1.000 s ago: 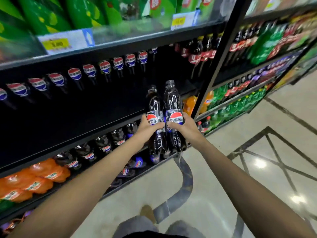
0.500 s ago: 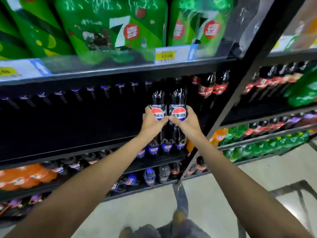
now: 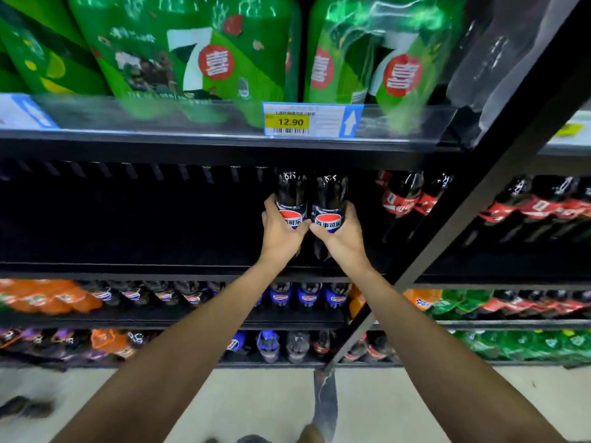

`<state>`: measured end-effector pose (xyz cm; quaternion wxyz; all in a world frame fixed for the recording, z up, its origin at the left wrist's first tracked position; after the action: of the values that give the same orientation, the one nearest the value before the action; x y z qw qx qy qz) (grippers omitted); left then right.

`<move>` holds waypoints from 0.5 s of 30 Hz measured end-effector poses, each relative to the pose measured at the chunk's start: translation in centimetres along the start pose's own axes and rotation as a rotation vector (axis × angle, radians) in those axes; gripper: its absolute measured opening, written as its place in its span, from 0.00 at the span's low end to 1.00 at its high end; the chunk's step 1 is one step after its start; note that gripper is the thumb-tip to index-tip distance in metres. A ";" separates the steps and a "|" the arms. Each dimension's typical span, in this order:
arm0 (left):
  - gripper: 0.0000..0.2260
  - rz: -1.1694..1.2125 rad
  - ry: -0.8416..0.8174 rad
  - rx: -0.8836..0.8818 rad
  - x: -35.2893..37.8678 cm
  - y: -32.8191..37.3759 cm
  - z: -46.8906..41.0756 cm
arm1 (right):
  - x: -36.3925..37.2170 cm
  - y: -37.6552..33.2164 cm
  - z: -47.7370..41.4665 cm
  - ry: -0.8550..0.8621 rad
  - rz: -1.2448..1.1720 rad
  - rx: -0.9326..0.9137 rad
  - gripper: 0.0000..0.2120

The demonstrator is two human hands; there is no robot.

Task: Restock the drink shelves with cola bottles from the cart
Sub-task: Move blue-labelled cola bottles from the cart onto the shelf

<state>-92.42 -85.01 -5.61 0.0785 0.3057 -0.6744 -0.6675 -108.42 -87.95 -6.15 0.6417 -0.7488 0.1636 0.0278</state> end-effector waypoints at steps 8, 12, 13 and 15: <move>0.37 0.003 -0.038 0.070 0.7 -0.7 -0.5 | 0.6 0.9 -0.8 -0.020 -0.012 0.022 0.33; 0.37 -0.005 -0.044 0.087 0.6 -1.0 -0.5 | 0.6 1.2 -0.5 -0.021 -0.006 0.021 0.33; 0.37 -0.002 -0.042 0.080 0.6 -1.1 -0.5 | 0.6 1.2 -0.4 -0.023 -0.002 0.020 0.33; 0.37 0.008 -0.032 0.063 0.6 -1.3 -0.4 | 0.6 1.2 -0.3 -0.030 0.011 0.015 0.33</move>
<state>-92.33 -85.59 -6.95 0.0607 0.2947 -0.6974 -0.6505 -108.25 -88.47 -7.37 0.6496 -0.7424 0.1584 0.0411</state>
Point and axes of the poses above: each hand's wrist, its own z-axis away from the middle knuckle, its own x-axis out of the palm, y = z × x, the point moved 9 cm from there along -z, towards the middle knuckle, and after that the axes turned 11 degrees about y, right-handed, at the moved point
